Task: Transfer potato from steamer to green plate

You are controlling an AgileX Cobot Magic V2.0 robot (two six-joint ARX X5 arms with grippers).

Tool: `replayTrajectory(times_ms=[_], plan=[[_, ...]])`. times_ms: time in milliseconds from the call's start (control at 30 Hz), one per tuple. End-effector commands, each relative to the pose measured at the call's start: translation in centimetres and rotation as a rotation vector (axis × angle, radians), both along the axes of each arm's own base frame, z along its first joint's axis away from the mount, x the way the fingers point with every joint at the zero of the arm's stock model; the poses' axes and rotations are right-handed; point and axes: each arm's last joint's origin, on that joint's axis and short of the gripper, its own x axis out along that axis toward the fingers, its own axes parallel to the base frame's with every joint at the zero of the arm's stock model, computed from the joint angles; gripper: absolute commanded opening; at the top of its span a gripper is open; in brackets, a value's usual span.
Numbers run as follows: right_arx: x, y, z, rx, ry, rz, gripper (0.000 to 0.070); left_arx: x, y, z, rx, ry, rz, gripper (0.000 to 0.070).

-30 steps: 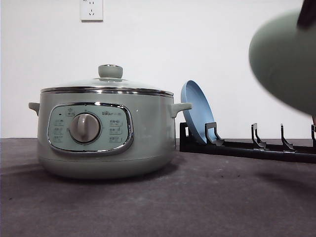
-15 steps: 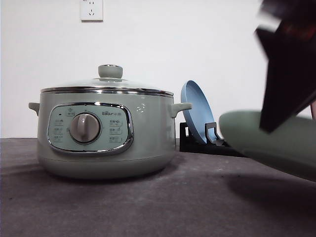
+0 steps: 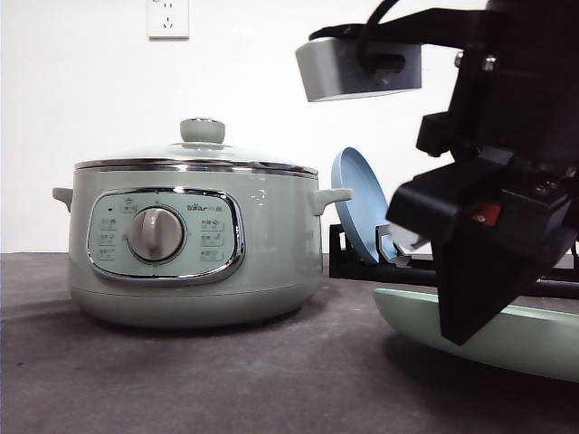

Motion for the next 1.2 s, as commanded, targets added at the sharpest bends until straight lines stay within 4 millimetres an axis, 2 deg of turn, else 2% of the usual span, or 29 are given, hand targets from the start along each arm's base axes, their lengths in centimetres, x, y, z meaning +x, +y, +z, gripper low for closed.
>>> replayTrajectory(times_ms=[0, 67, 167, 233, 400, 533, 667, 833, 967, 1167], plan=[[-0.3, 0.4, -0.1, 0.013, -0.002, -0.002, 0.0013, -0.1, 0.0, 0.8, -0.007, -0.036, -0.019, 0.0700], [-0.3, 0.4, 0.0, 0.018, -0.001, -0.004, 0.0070, -0.1, 0.0, 0.8, -0.007, -0.036, -0.019, 0.0700], [-0.4, 0.3, 0.5, 0.046, -0.007, -0.020, 0.0327, -0.1, 0.0, 0.8, -0.007, -0.036, -0.019, 0.0700], [-0.4, 0.2, 1.2, 0.079, -0.002, -0.028, 0.0394, -0.1, 0.0, 0.8, -0.007, -0.036, -0.018, 0.0700], [-0.7, -0.3, 4.2, 0.211, 0.032, -0.005, 0.0430, -0.1, 0.0, 0.8, -0.007, -0.036, -0.018, 0.0700], [-0.6, -1.6, 7.9, 0.322, 0.044, -0.030, 0.0550, -0.1, 0.0, 0.8, -0.007, -0.036, -0.018, 0.0700], [-0.6, -3.5, 11.6, 0.425, -0.012, -0.061, 0.0577, -0.1, 0.0, 0.8, -0.007, -0.036, -0.019, 0.0700], [-1.2, -7.0, 15.5, 0.557, -0.063, -0.097, 0.0631, -0.1, 0.0, 0.8, -0.007, -0.035, -0.019, 0.0700], [-2.3, -10.3, 16.9, 0.615, -0.133, -0.146, 0.0631, -0.1, 0.0, 0.8, -0.007, -0.035, -0.019, 0.0700], [-5.2, -15.0, 17.3, 0.648, -0.231, -0.230, 0.0630, -0.1, 0.0, 0.8, -0.007, -0.035, -0.018, 0.0700]])
